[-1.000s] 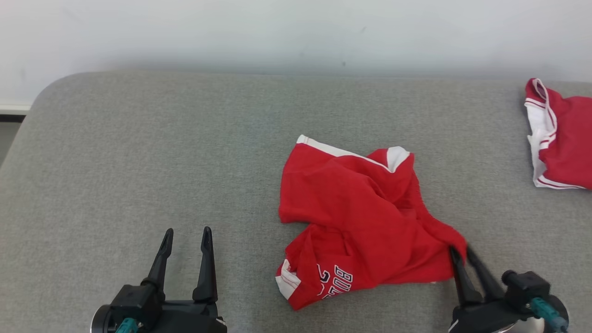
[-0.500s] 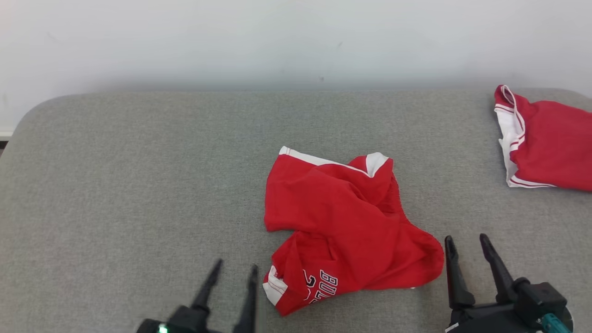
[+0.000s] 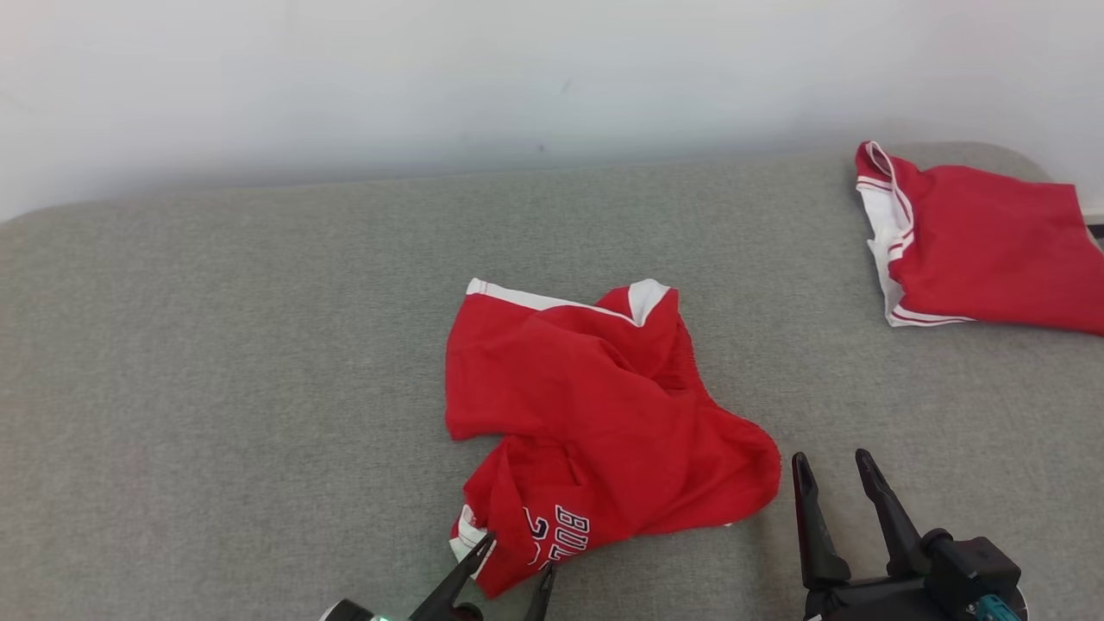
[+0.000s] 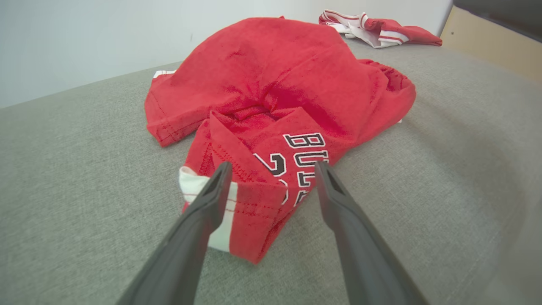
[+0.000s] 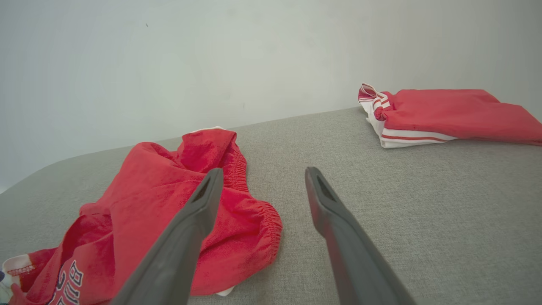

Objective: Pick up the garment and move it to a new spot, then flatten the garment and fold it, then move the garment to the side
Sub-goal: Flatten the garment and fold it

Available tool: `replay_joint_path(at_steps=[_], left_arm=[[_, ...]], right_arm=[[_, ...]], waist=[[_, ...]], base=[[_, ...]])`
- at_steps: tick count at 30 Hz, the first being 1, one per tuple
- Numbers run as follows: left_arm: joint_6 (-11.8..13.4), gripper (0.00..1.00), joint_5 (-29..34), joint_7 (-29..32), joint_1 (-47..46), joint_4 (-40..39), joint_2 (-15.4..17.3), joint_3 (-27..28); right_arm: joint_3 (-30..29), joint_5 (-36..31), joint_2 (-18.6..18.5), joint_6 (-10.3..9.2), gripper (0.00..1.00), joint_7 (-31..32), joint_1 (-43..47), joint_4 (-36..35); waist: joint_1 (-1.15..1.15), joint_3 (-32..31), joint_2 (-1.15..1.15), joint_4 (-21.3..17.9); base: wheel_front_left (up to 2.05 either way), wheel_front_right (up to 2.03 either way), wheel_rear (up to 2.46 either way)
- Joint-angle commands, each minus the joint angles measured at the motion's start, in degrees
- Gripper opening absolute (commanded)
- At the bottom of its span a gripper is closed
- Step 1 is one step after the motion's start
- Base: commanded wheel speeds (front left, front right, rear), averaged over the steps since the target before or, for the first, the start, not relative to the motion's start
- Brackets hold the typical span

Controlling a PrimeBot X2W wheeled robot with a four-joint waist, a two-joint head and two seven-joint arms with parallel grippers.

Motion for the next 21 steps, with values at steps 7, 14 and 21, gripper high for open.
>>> replay_joint_path(at_steps=[7,14,21], left_arm=[[-0.1,1.00,3.0,-0.2,-2.8,0.6,1.5,-1.9],[0.1,1.00,3.3,-0.2,-6.4,10.5,2.6,-2.1],[0.9,0.00,-1.8,-0.2,-6.4,9.0,2.3,2.3]], right_arm=[[-0.4,0.3,0.6,-0.16,1.00,0.0,0.0,-0.2],[-0.4,0.5,0.7,-0.16,1.00,0.0,0.1,0.4],[-1.0,0.9,0.8,-0.16,1.00,0.0,0.2,0.2]], waist=[[0.00,0.7,0.00,-2.1],[0.00,0.8,0.00,-2.3],[0.00,1.0,0.00,-1.8]], base=[[0.00,0.00,0.00],[0.00,0.00,0.00],[0.00,0.00,0.00]])
